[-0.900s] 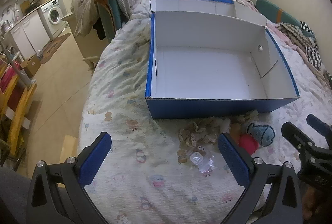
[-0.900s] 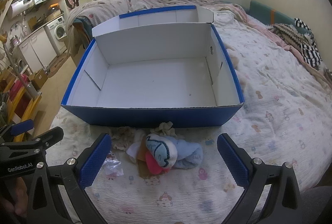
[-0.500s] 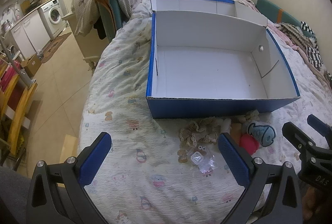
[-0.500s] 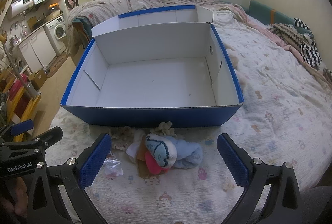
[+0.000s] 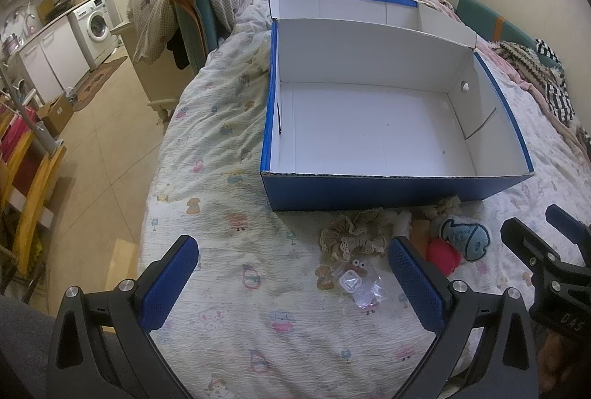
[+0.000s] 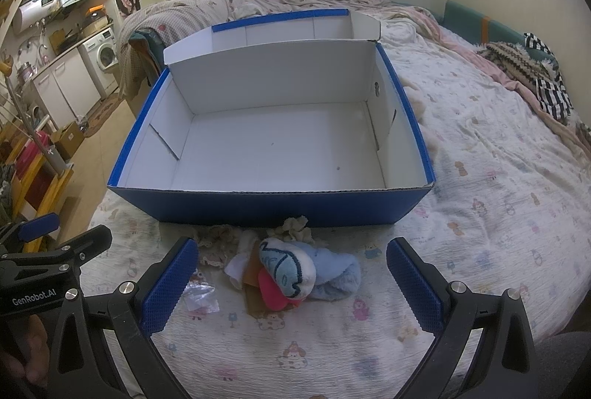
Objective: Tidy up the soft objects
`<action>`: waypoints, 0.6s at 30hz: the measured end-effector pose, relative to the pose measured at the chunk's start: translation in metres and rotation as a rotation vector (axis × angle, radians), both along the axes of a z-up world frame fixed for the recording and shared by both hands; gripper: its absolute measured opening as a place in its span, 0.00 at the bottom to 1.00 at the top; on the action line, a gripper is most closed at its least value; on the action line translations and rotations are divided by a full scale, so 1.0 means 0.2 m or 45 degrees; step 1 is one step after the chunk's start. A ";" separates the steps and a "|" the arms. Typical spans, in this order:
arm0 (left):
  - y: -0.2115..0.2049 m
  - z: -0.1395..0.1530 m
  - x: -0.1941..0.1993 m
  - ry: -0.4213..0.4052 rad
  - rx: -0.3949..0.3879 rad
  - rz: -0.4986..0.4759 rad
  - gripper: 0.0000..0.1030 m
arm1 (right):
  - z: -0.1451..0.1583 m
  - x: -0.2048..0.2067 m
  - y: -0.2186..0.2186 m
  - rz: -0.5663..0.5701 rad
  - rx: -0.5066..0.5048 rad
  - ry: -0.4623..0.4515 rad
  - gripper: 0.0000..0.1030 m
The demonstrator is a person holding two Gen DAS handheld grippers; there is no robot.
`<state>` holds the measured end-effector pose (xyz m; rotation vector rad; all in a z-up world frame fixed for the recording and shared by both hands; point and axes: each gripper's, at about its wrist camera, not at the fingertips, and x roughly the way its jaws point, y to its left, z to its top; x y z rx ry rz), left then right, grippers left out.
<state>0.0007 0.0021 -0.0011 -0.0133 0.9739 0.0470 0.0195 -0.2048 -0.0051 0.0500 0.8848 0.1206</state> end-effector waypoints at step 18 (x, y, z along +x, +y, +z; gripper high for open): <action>0.00 -0.01 0.00 0.018 -0.008 0.000 1.00 | 0.00 0.00 0.00 -0.001 -0.001 0.003 1.00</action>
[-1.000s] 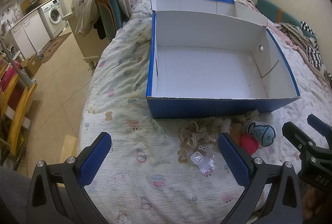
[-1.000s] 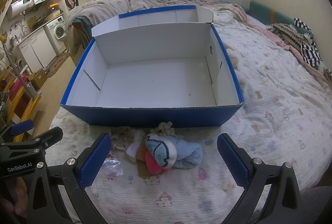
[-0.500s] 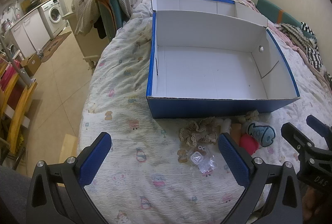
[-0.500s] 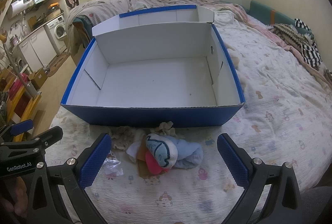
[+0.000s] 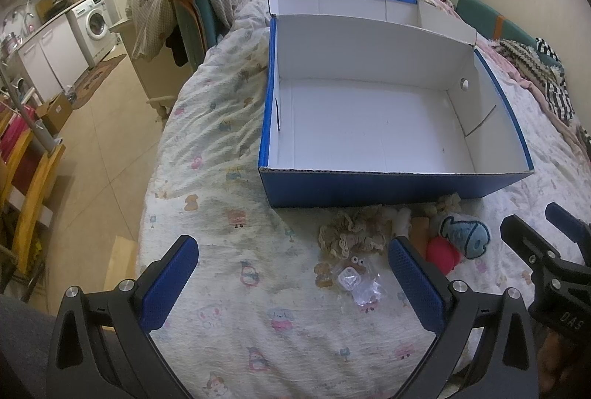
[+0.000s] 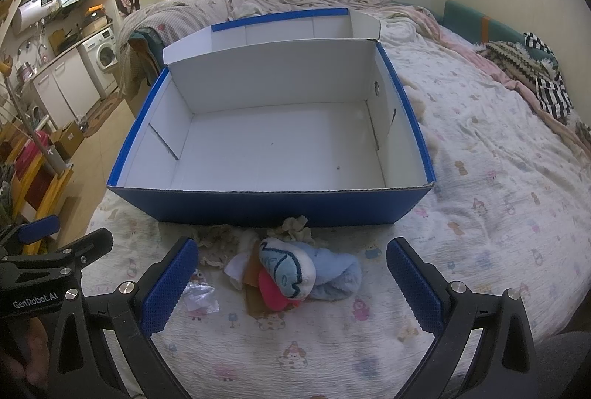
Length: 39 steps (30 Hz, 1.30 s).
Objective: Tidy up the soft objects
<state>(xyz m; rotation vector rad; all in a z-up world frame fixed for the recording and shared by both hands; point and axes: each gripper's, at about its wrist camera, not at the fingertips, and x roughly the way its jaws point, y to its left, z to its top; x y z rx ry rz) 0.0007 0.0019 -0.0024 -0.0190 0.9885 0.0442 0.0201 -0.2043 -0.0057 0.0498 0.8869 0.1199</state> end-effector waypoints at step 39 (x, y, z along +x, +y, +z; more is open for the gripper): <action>0.14 -0.02 0.01 0.069 -0.077 0.096 0.99 | 0.02 0.15 -0.25 -0.040 0.236 0.160 1.00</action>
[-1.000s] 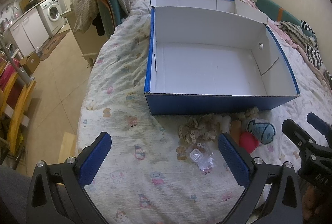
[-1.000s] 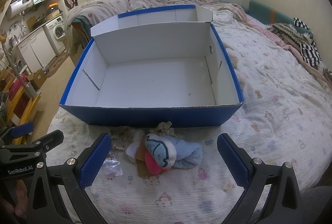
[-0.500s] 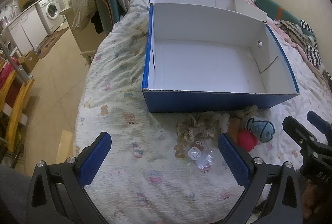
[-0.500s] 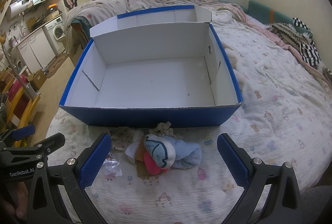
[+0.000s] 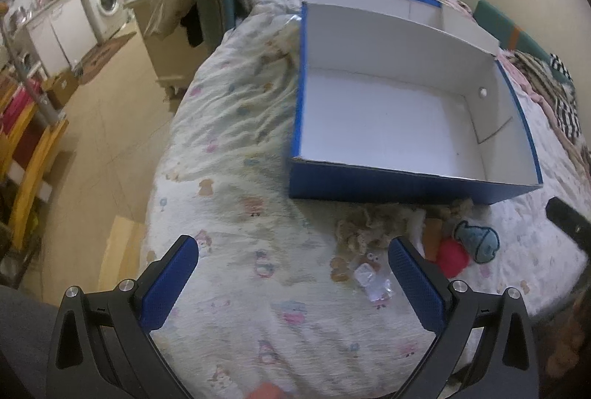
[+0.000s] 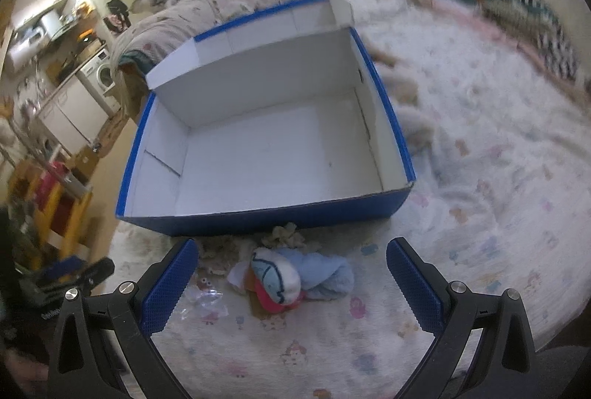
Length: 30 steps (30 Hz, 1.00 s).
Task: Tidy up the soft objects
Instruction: 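Grasp the light-blue plush slipper with the right gripper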
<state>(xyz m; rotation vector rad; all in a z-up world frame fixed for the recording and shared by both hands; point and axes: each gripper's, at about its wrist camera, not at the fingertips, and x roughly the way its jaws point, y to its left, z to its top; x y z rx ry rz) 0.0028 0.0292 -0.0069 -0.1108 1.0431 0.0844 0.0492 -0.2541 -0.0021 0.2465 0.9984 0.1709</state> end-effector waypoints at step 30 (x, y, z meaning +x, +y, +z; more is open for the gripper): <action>0.01 -0.10 0.06 0.149 -0.072 0.019 0.99 | -0.49 0.21 -0.03 0.066 0.281 0.468 0.33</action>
